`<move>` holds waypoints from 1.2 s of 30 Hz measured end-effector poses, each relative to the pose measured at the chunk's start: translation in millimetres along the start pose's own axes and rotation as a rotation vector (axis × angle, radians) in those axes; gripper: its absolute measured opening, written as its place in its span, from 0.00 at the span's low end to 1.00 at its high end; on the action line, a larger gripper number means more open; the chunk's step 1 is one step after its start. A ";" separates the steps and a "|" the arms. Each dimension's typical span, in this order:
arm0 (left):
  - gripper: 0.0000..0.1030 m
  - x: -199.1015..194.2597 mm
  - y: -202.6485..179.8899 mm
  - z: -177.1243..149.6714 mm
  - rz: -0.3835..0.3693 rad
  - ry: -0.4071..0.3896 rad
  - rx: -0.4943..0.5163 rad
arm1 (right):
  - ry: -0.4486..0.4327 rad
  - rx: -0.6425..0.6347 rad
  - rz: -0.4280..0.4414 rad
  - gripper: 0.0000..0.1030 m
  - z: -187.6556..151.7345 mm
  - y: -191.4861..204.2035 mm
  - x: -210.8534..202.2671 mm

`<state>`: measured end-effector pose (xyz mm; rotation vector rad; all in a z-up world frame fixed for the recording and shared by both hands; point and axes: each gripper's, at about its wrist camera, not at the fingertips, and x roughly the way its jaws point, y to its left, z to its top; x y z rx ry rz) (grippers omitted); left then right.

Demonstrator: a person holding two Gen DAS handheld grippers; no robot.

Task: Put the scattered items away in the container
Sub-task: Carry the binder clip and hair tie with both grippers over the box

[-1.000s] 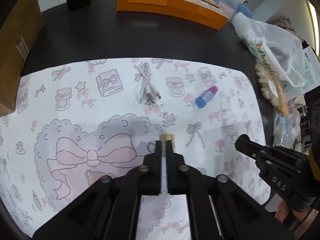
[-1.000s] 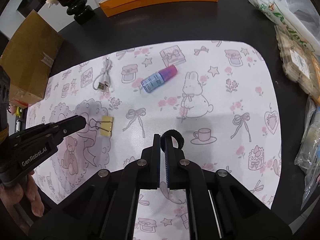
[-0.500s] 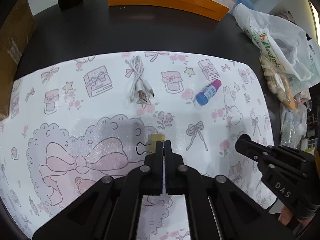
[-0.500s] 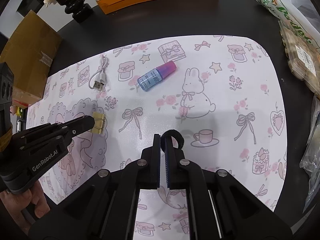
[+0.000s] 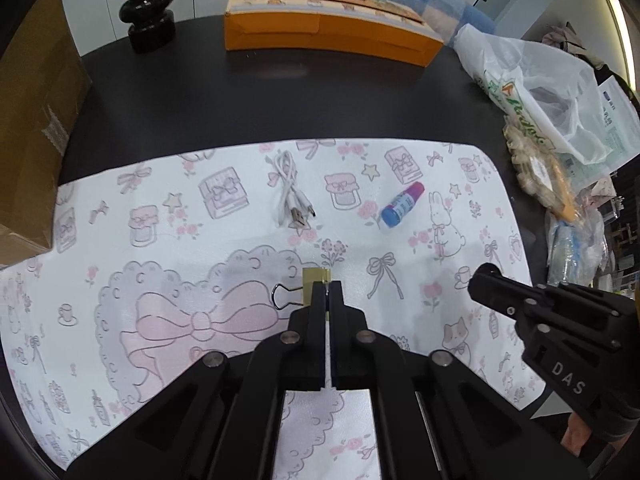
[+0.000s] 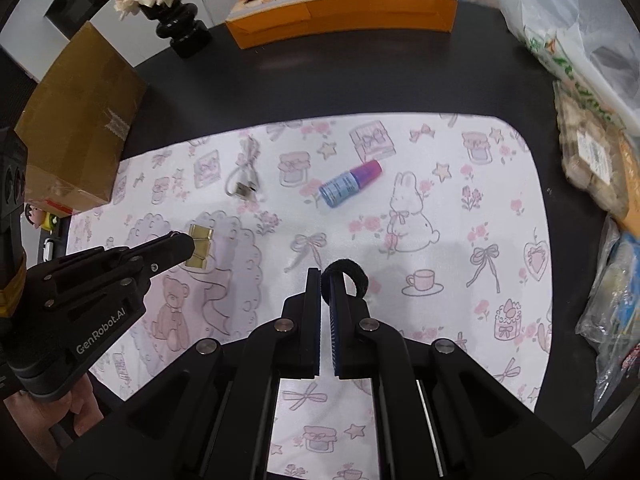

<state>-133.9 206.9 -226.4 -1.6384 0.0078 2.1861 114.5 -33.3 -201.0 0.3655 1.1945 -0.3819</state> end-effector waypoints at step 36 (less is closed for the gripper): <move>0.01 -195.0 136.4 71.8 0.007 -0.256 -0.112 | -0.135 -0.286 -0.011 0.04 101.0 243.2 -127.3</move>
